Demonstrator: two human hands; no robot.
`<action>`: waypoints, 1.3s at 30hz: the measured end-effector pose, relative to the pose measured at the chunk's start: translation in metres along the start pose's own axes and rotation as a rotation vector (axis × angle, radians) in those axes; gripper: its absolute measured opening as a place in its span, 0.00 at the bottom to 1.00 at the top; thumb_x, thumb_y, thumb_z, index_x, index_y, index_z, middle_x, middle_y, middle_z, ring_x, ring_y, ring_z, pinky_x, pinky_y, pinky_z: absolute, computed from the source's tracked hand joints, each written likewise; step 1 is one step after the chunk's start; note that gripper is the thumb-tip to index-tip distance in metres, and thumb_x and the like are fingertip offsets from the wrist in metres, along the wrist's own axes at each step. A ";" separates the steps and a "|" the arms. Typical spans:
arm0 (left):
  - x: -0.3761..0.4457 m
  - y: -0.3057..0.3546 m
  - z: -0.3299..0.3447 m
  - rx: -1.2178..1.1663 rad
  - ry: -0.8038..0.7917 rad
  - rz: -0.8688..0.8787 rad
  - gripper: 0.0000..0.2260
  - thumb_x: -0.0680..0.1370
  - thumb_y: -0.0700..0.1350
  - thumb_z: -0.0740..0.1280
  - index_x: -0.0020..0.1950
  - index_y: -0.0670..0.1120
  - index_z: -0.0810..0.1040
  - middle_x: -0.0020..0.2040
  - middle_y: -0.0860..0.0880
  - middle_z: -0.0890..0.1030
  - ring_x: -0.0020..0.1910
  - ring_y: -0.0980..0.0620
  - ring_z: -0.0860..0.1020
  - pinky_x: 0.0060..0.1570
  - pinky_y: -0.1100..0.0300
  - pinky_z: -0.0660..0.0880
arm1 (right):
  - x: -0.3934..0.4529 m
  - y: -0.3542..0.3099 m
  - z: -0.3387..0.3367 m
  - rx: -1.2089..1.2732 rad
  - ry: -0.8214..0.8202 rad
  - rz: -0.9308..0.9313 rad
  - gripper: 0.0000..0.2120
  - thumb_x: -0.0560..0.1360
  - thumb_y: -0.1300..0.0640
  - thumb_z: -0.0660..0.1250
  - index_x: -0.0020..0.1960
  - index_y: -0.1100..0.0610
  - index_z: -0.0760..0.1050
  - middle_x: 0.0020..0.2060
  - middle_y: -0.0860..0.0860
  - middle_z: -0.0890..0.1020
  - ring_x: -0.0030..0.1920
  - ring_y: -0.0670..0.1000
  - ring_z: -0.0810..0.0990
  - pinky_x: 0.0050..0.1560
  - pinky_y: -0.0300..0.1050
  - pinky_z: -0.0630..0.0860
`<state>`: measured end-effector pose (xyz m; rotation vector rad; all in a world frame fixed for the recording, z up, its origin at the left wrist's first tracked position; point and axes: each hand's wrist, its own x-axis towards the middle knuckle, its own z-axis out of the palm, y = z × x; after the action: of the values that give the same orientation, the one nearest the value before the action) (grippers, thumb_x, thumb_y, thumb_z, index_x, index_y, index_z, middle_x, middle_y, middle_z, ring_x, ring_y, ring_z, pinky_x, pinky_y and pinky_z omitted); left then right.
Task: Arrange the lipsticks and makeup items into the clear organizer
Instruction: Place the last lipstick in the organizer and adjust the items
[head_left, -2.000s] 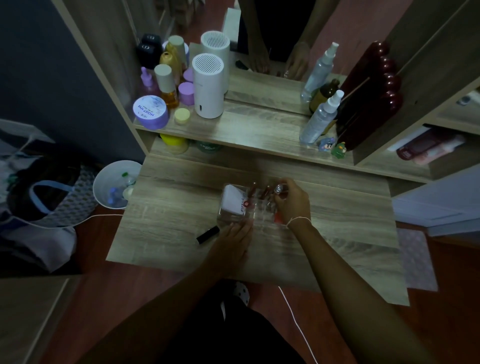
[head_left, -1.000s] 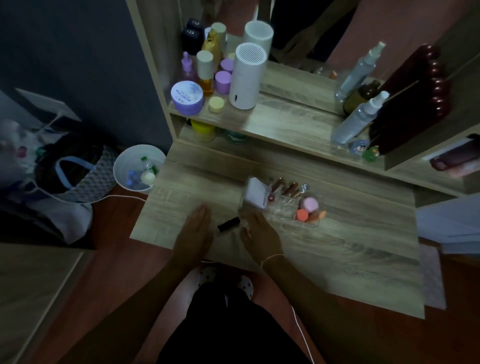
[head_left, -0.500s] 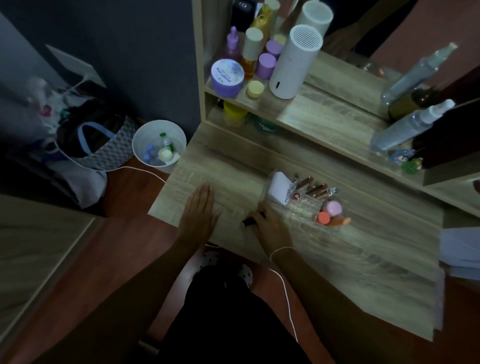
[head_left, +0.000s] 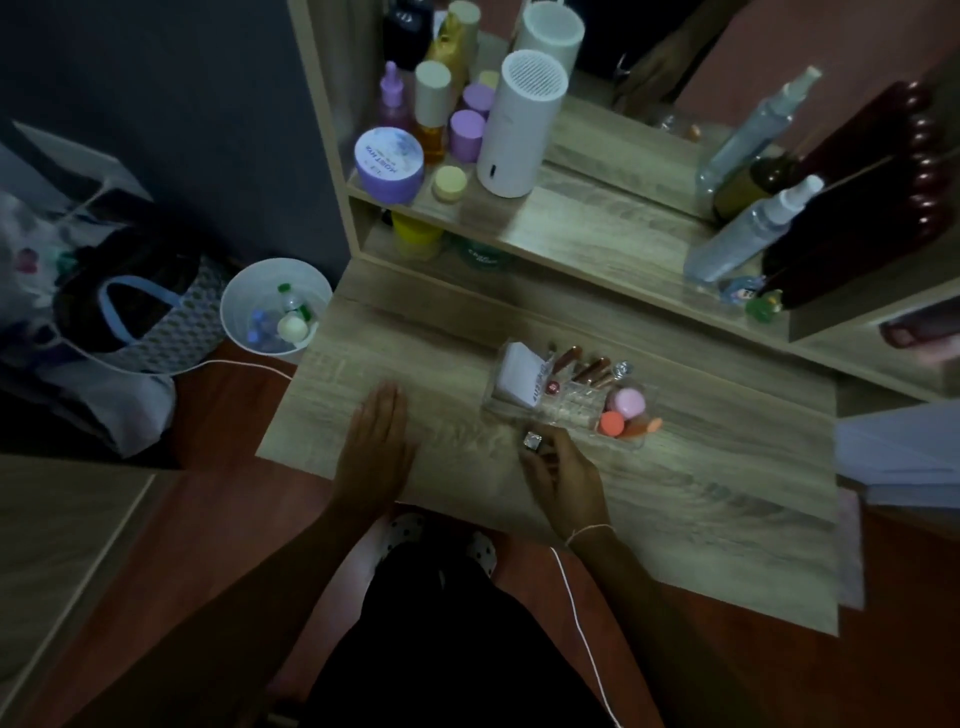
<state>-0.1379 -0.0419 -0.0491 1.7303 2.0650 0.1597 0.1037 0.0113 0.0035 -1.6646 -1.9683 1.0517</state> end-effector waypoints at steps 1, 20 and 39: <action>0.002 0.007 0.001 0.012 -0.006 0.047 0.32 0.80 0.58 0.41 0.72 0.35 0.60 0.72 0.34 0.65 0.71 0.36 0.63 0.67 0.42 0.62 | -0.001 0.000 -0.004 0.016 0.042 0.010 0.11 0.76 0.56 0.68 0.58 0.53 0.74 0.46 0.54 0.83 0.43 0.50 0.82 0.47 0.45 0.80; 0.018 0.084 0.004 0.067 -0.056 0.355 0.28 0.77 0.53 0.52 0.70 0.34 0.64 0.70 0.33 0.67 0.69 0.34 0.66 0.65 0.38 0.65 | 0.043 -0.003 -0.040 -0.118 0.329 0.036 0.14 0.71 0.69 0.67 0.55 0.60 0.78 0.50 0.60 0.82 0.48 0.59 0.80 0.50 0.54 0.79; 0.021 0.082 0.010 0.039 -0.106 0.316 0.30 0.77 0.55 0.54 0.71 0.35 0.63 0.71 0.35 0.66 0.71 0.37 0.63 0.66 0.40 0.63 | 0.054 0.002 -0.041 -0.207 0.195 0.142 0.12 0.73 0.68 0.65 0.55 0.61 0.78 0.51 0.60 0.82 0.52 0.59 0.79 0.51 0.45 0.68</action>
<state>-0.0619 -0.0066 -0.0332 2.0347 1.7208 0.1211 0.1195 0.0757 0.0191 -1.9596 -1.9078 0.7179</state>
